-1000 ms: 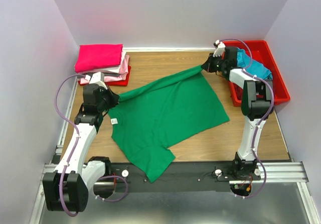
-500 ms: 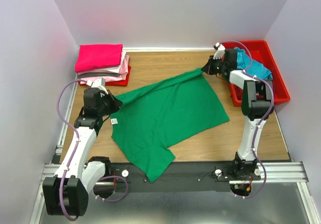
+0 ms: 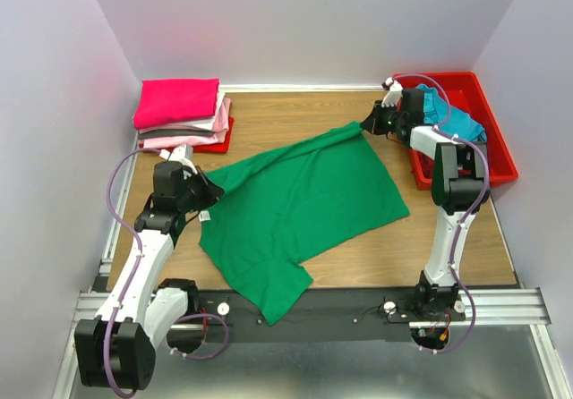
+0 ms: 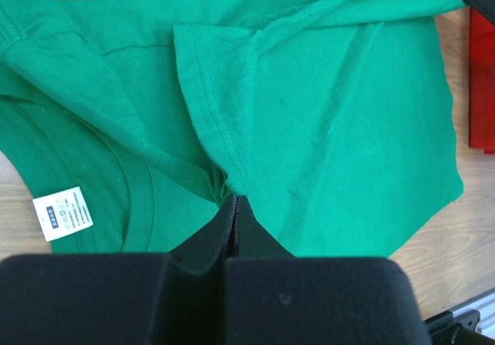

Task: Fold and stack the t-shirts
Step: Fold the tshirt

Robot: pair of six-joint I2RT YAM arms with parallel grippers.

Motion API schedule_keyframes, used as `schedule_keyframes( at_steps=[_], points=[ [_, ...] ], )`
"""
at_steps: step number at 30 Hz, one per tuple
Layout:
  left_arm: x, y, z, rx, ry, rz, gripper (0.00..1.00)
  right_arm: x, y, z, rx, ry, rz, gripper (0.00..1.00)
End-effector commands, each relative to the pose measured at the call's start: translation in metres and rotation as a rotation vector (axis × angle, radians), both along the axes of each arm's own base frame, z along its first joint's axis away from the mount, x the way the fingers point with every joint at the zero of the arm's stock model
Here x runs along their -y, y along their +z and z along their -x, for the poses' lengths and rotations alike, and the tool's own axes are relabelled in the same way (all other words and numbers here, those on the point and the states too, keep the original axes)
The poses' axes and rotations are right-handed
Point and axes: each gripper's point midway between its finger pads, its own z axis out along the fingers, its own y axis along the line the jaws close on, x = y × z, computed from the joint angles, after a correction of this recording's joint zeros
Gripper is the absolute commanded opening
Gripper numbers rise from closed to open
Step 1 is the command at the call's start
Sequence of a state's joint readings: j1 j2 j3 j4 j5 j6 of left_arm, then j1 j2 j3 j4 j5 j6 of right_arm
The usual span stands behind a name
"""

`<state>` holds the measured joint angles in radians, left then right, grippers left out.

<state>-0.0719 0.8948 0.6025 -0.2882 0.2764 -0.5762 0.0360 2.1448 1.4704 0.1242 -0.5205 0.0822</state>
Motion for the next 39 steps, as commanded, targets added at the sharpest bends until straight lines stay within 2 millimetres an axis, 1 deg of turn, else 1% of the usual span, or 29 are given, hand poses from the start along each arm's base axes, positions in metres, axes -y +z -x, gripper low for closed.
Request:
schedule_keyframes(
  at_steps=[1, 9, 15, 18, 32, 39],
  points=[
    [0.007, -0.004, 0.011, -0.030, -0.025, 0.025, 0.00, 0.009, 0.013, -0.002, 0.035, -0.025, 0.007, 0.08],
    [0.014, -0.011, 0.018, -0.057, -0.039, 0.034, 0.00, 0.012, 0.013, 0.000, 0.036, -0.030, 0.015, 0.09],
    [0.017, -0.011, 0.021, -0.063, -0.041, 0.039, 0.00, 0.013, 0.013, 0.002, 0.037, -0.032, 0.020, 0.10],
    [0.016, -0.011, 0.023, -0.064, -0.037, 0.037, 0.00, 0.013, 0.013, 0.003, 0.036, -0.031, 0.020, 0.09],
    [0.005, -0.012, 0.026, -0.084, 0.043, 0.020, 0.00, 0.025, 0.011, 0.005, 0.033, -0.061, 0.038, 0.10],
    [0.004, -0.011, 0.028, -0.086, 0.052, 0.021, 0.00, 0.025, 0.009, 0.008, 0.028, -0.056, 0.037, 0.10]
  ],
)
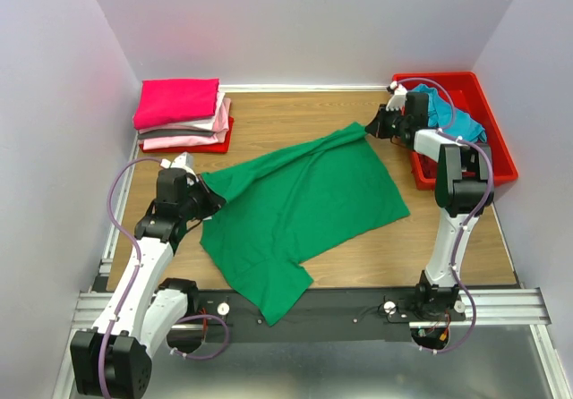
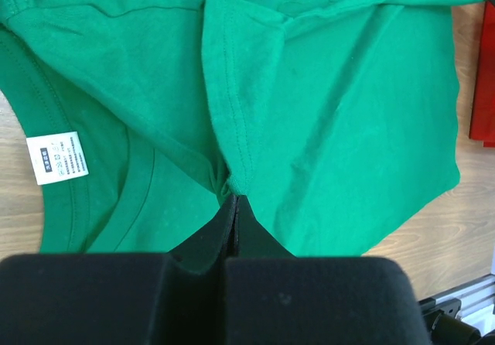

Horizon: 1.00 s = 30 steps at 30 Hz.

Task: Fold and stack the t-shirts
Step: Fold the tshirt

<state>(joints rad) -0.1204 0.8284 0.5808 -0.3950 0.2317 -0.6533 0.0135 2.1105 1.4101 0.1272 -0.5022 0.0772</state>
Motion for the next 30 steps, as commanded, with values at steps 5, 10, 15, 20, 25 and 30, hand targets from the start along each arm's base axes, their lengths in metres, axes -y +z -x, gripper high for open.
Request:
schedule_keyframes(
  at_steps=[5, 10, 15, 20, 25, 30],
  points=[
    [0.001, -0.002, 0.008, -0.014, 0.002, 0.005, 0.00, 0.010, 0.013, -0.002, 0.045, -0.018, 0.026, 0.11],
    [-0.002, 0.003, 0.012, -0.004, 0.015, 0.004, 0.00, 0.009, 0.011, -0.001, 0.042, -0.015, 0.026, 0.11],
    [-0.005, 0.010, 0.014, 0.015, 0.040, 0.003, 0.00, 0.022, 0.010, -0.003, 0.040, -0.038, 0.030, 0.14],
    [-0.003, 0.006, 0.018, 0.004, 0.027, 0.007, 0.00, 0.023, 0.008, -0.002, 0.036, -0.037, 0.029, 0.14],
    [-0.001, -0.001, 0.021, -0.012, 0.010, 0.010, 0.00, 0.025, 0.007, 0.000, 0.036, -0.032, 0.028, 0.25],
    [0.001, -0.003, 0.022, -0.021, -0.007, 0.009, 0.00, 0.026, 0.014, 0.001, 0.049, -0.023, 0.023, 0.36]
  ],
)
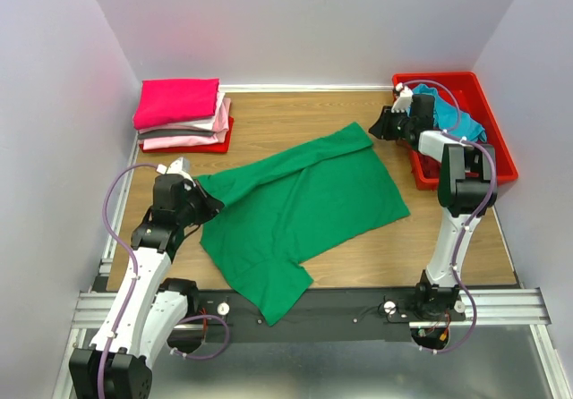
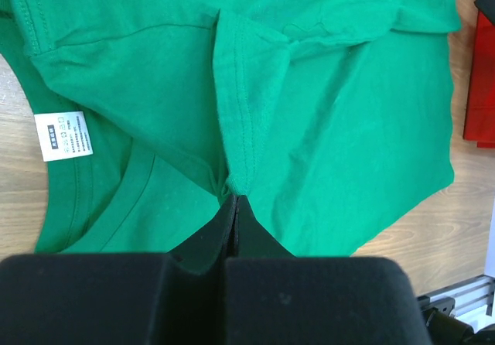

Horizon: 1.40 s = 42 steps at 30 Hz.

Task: Fold and stack the t-shirts
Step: Fold the tshirt

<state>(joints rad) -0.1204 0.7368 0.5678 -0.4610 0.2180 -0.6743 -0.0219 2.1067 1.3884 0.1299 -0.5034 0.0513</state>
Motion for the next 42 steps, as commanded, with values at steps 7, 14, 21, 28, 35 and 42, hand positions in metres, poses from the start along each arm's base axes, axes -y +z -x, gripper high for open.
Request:
schedule_keyframes(
  at_steps=[7, 14, 21, 28, 35, 42],
  points=[
    [0.007, -0.010, 0.012, -0.041, -0.058, 0.003, 0.00, 0.002, 0.025, 0.000, 0.055, 0.014, -0.015, 0.36],
    [0.005, -0.011, 0.015, -0.045, -0.054, -0.006, 0.00, 0.000, 0.028, 0.003, 0.056, 0.024, -0.022, 0.36],
    [0.008, -0.013, 0.018, -0.062, -0.079, -0.003, 0.12, -0.002, 0.033, 0.005, 0.061, 0.032, -0.032, 0.36],
    [0.003, 0.045, 0.013, 0.122, -0.073, -0.027, 0.68, -0.005, 0.043, 0.011, 0.077, 0.054, -0.037, 0.36],
    [-0.032, 0.056, -0.039, 0.180, 0.129, -0.101, 0.75, -0.025, 0.054, 0.023, 0.077, 0.189, -0.093, 0.46],
    [-0.081, 0.036, -0.092, 0.144, 0.284, -0.116, 0.75, -0.022, 0.029, -0.006, -0.085, 0.122, -0.070, 0.46]
  ],
)
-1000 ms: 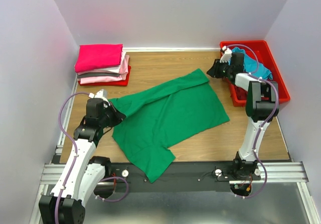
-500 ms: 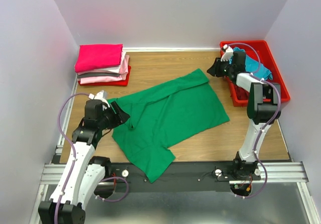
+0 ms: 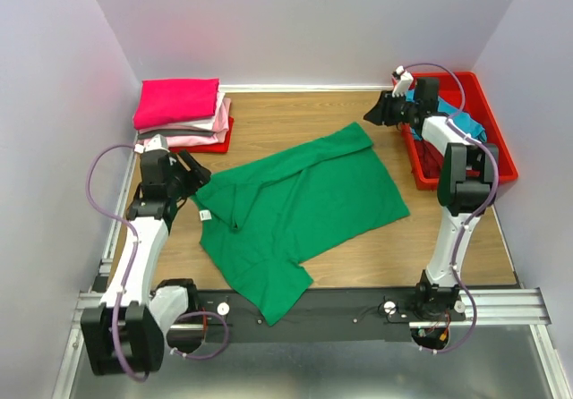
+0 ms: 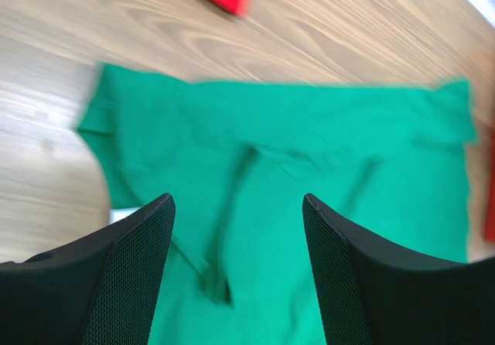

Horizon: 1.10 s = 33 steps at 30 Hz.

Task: Fold and stack the t-shirts
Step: Fold the tshirt

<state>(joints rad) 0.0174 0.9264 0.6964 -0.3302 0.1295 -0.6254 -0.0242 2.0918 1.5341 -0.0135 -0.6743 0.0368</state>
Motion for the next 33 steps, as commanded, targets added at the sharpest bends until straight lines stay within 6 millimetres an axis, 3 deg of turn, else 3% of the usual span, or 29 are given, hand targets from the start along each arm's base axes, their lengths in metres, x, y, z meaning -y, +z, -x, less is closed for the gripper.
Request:
schedule_keyframes(
  at_steps=[1, 6, 15, 22, 27, 31, 33],
  points=[
    [-0.034, 0.008, -0.034, 0.069, 0.107, -0.037, 0.75, 0.004, -0.036, -0.005, -0.144, -0.035, 0.032, 0.46],
    [-0.055, -0.026, -0.048, -0.001, 0.121, -0.040, 0.72, 0.007, -0.049, -0.021, -0.169, -0.059, 0.043, 0.47],
    [-0.067, -0.077, -0.067, -0.102, 0.140, -0.021, 0.62, 0.002, -0.065, -0.021, -0.205, -0.043, 0.021, 0.46],
    [-0.068, -0.091, -0.082, -0.122, 0.145, 0.005, 0.53, 0.001, -0.069, -0.018, -0.216, -0.041, 0.023, 0.47],
    [-0.066, -0.105, -0.086, -0.148, 0.136, 0.028, 0.51, -0.001, -0.071, -0.020, -0.219, -0.040, 0.023, 0.47],
    [-0.064, -0.109, -0.088, -0.147, 0.132, 0.040, 0.43, -0.002, -0.075, -0.019, -0.226, -0.038, 0.021, 0.47],
    [-0.062, -0.111, -0.088, -0.147, 0.122, 0.048, 0.34, -0.002, -0.076, -0.019, -0.228, -0.038, 0.021, 0.47]
  ],
)
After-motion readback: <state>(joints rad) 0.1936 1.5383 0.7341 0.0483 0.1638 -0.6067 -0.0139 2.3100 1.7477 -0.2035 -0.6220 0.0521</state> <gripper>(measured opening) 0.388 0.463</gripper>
